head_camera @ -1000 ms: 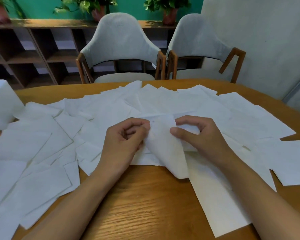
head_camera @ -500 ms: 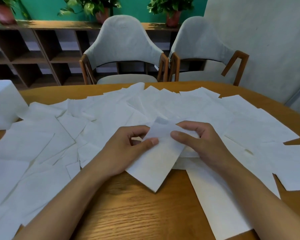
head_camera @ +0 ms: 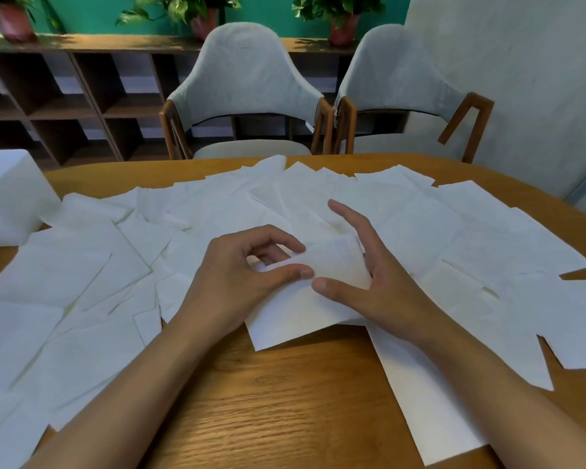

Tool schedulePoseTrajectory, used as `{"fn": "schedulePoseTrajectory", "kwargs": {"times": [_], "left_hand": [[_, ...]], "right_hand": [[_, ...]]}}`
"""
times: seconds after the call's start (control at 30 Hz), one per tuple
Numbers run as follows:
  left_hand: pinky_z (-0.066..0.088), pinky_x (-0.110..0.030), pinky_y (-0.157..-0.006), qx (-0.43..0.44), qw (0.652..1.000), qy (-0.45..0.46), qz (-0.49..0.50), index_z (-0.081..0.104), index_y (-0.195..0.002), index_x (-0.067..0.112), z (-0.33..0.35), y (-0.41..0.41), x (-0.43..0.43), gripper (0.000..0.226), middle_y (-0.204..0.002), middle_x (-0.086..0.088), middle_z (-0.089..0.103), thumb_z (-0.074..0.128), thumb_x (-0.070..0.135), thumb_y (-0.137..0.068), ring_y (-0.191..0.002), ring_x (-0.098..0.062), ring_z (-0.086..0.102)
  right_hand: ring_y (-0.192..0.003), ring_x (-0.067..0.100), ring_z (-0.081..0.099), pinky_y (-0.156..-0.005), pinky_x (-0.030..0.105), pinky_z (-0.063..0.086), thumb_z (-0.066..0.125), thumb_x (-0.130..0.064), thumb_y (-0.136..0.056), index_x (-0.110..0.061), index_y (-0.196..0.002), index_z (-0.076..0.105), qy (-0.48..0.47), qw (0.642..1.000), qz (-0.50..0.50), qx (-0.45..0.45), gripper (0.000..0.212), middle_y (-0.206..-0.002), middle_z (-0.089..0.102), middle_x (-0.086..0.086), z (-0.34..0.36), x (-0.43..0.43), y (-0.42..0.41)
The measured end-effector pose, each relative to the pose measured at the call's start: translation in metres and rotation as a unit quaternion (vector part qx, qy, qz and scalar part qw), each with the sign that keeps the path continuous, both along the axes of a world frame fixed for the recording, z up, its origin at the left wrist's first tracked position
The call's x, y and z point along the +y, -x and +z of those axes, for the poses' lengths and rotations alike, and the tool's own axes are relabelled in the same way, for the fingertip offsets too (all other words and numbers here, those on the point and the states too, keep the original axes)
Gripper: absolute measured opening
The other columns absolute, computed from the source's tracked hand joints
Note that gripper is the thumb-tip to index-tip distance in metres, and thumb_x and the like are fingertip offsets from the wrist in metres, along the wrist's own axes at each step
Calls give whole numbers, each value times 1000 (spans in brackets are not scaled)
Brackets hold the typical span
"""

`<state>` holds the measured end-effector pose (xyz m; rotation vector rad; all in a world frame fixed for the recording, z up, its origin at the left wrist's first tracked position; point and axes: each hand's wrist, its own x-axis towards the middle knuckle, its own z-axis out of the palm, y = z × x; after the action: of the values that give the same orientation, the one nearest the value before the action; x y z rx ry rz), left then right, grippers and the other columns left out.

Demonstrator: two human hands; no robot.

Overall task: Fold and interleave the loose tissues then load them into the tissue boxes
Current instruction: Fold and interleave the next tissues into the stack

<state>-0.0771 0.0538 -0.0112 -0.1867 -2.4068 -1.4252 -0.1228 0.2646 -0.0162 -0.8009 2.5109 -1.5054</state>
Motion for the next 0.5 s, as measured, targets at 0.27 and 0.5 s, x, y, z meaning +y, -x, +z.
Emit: {"fn": "schedulePoseTrajectory", "kwargs": {"times": [0.27, 0.5], "left_hand": [[53, -13, -83, 39, 999, 8, 11, 74, -106, 37, -6, -2, 4, 31, -85, 16, 73, 84, 45, -77, -90, -10, 68], [41, -2, -87, 23, 997, 31, 73, 49, -141, 40, -6, 0, 9, 55, -129, 27, 52, 66, 55, -91, -119, 8, 52]], "right_hand": [[-123, -32, 21, -95, 2, 28, 65, -61, -81, -68, -144, 9, -4, 1000, 21, 6, 85, -147, 10, -52, -3, -2, -2], [-117, -34, 30, -89, 0, 41, 69, -29, -93, -54, -149, 17, 95, 995, -15, -3, 80, -135, 22, -57, 2, 3, 2]]}}
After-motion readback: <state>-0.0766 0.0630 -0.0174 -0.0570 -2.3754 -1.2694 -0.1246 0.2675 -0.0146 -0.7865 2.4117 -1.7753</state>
